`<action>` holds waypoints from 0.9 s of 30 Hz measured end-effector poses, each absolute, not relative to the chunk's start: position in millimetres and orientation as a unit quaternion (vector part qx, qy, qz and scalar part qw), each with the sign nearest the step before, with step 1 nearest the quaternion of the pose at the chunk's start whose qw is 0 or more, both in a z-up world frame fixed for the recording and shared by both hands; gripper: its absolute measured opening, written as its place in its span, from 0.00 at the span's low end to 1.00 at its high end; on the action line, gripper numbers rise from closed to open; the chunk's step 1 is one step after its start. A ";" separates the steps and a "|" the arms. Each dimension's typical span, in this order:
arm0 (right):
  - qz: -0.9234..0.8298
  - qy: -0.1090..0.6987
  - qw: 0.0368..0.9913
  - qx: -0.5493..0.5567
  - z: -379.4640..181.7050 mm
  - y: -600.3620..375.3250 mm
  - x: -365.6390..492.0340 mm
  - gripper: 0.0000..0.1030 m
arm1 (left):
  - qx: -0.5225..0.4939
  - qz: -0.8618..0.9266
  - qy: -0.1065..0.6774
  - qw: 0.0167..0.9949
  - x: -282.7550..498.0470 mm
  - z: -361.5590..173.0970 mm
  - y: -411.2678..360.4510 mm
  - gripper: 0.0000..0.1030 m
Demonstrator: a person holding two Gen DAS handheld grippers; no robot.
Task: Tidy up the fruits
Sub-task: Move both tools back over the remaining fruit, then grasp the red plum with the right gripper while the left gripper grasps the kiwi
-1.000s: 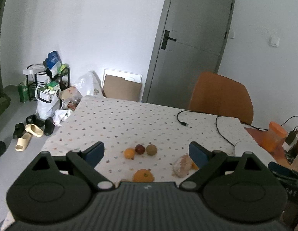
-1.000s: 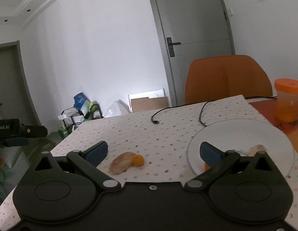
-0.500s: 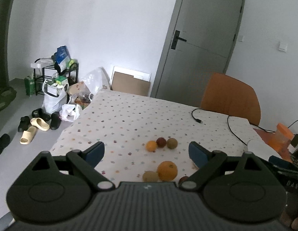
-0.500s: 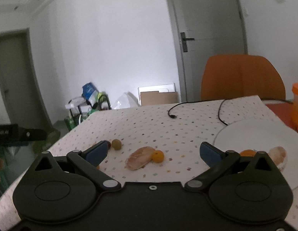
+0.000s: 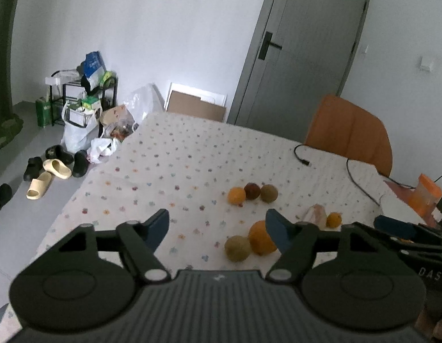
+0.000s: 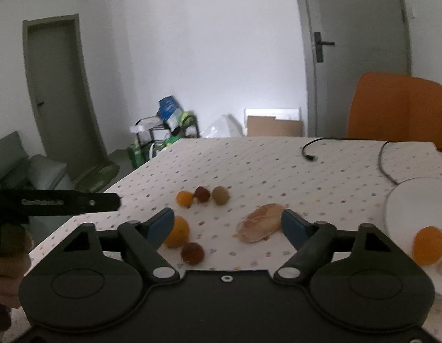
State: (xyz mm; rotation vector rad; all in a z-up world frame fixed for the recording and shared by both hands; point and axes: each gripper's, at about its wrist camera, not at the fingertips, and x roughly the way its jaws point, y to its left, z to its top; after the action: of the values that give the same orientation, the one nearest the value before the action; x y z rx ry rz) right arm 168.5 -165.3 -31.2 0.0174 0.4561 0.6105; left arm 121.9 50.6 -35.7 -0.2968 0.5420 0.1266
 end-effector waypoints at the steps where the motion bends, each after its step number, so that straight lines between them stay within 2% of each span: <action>1: 0.302 0.225 0.926 0.007 -33.0 -163.7 167.9 0.73 | -0.148 0.061 0.269 0.950 123.3 -38.4 51.3 0.65; 6: 0.328 0.248 0.912 -0.003 -46.0 -149.6 172.4 0.59 | -0.144 0.048 0.287 0.946 130.4 -51.4 48.4 0.54; 17: 0.361 0.282 0.889 0.002 -69.7 -135.9 178.4 0.41 | -0.156 0.012 0.306 0.939 139.1 -70.7 44.8 0.34; 21: 0.366 0.296 0.882 0.006 -73.9 -135.6 181.0 0.22 | -0.164 0.000 0.312 0.936 143.9 -76.6 43.2 0.27; 23: 0.367 0.299 0.881 0.011 -74.9 -136.8 182.5 0.20 | -0.161 -0.007 0.312 0.936 145.1 -76.9 39.5 0.22; 27: 0.368 0.296 0.881 0.015 -73.9 -140.7 181.0 0.20 | -0.161 -0.003 0.310 0.937 143.7 -75.9 37.2 0.22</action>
State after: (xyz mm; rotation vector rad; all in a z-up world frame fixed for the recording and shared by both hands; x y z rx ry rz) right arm 181.0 -140.7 -73.9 0.0304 0.6162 0.7665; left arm 143.7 37.2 -75.9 -0.3285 0.6339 -0.0067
